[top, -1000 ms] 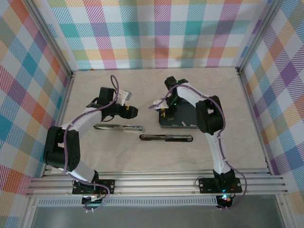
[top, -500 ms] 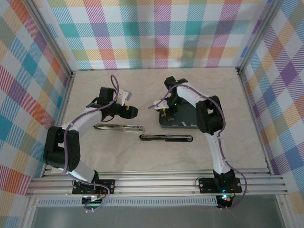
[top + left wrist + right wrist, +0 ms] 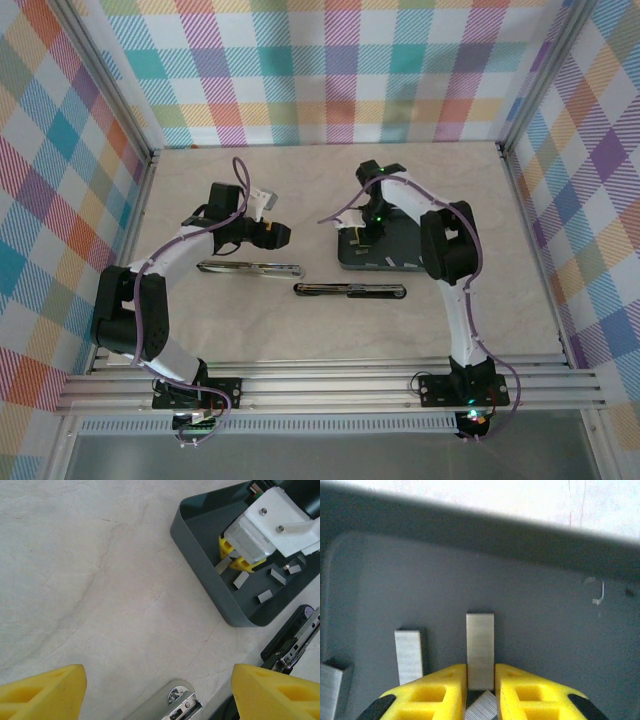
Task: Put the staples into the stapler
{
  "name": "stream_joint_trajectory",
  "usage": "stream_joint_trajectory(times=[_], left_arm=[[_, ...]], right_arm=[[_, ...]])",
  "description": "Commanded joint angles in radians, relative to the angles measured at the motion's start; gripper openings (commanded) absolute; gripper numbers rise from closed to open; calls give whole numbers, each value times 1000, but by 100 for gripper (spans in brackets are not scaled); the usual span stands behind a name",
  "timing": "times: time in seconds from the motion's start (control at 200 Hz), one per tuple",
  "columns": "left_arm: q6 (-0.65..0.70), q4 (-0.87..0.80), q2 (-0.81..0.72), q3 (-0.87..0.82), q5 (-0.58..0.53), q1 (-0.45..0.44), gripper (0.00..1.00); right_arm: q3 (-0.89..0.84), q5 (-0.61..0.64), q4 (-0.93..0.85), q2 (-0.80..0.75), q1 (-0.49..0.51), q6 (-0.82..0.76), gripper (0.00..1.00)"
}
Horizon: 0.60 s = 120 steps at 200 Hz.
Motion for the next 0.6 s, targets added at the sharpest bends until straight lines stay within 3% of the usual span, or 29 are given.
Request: stream_joint_trajectory(times=[0.0, 0.325, 0.475, 0.595], left_arm=[[-6, -11, -6, 27, 35, 12, 76], [-16, -4, 3, 31, 43, 12, 76], [-19, -3, 2, 32, 46, 12, 76], [-29, -1, 4, 32, 40, 12, 76]], right_arm=[[-26, 14, -37, -54, -16, 29, 23], [-99, 1, -16, -126, -74, 79, 24], [-111, -93, 24, -172, -64, 104, 32], [-114, -92, 53, -172, -25, 93, 34]])
